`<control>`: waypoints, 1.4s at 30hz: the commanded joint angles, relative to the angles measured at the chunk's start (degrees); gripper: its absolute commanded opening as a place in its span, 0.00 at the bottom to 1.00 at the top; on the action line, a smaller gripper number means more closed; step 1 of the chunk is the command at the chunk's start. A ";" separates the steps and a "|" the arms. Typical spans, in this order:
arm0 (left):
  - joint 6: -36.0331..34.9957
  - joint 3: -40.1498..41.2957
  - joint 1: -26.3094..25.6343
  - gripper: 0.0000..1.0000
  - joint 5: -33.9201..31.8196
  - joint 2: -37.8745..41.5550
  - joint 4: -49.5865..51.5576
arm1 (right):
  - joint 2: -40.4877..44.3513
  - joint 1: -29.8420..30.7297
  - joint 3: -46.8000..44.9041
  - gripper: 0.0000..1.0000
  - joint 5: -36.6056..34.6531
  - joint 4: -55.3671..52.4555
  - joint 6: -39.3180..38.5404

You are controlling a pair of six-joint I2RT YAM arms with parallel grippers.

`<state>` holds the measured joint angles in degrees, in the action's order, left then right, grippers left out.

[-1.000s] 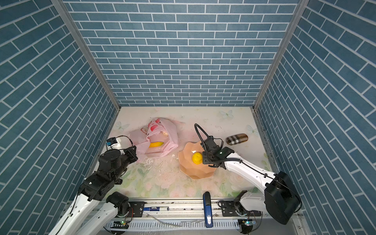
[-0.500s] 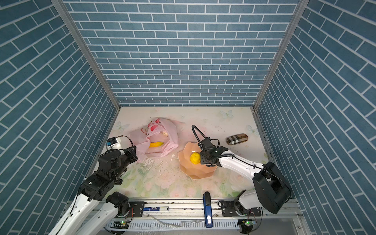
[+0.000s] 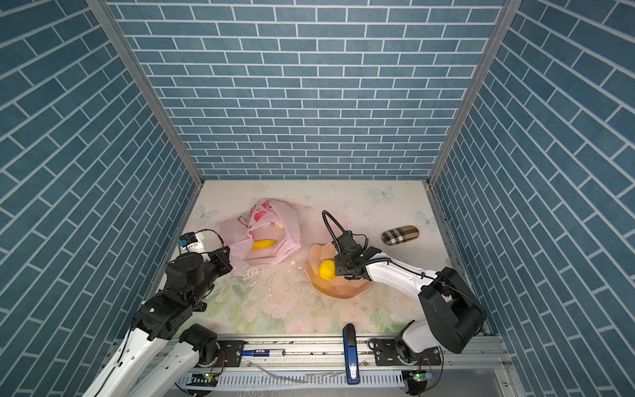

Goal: Take fruits out of the plastic bag
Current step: Place the fruit on the plate.

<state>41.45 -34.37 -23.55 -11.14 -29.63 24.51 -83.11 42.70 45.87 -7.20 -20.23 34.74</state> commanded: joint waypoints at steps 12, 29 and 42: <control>-0.43 -0.26 0.05 0.00 -0.39 1.59 0.45 | 0.02 -0.19 -1.22 0.58 -0.18 -1.88 2.70; -0.44 0.10 0.07 0.00 -0.20 2.52 0.54 | 4.51 -0.11 -0.87 0.63 -2.20 -5.37 3.36; -0.32 0.31 0.00 0.00 -0.19 2.95 0.45 | 4.21 0.03 -1.48 0.65 -2.13 -5.27 3.82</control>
<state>41.50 -34.37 -23.55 -11.09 -27.14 24.58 -79.37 42.70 45.87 -8.19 -24.86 36.23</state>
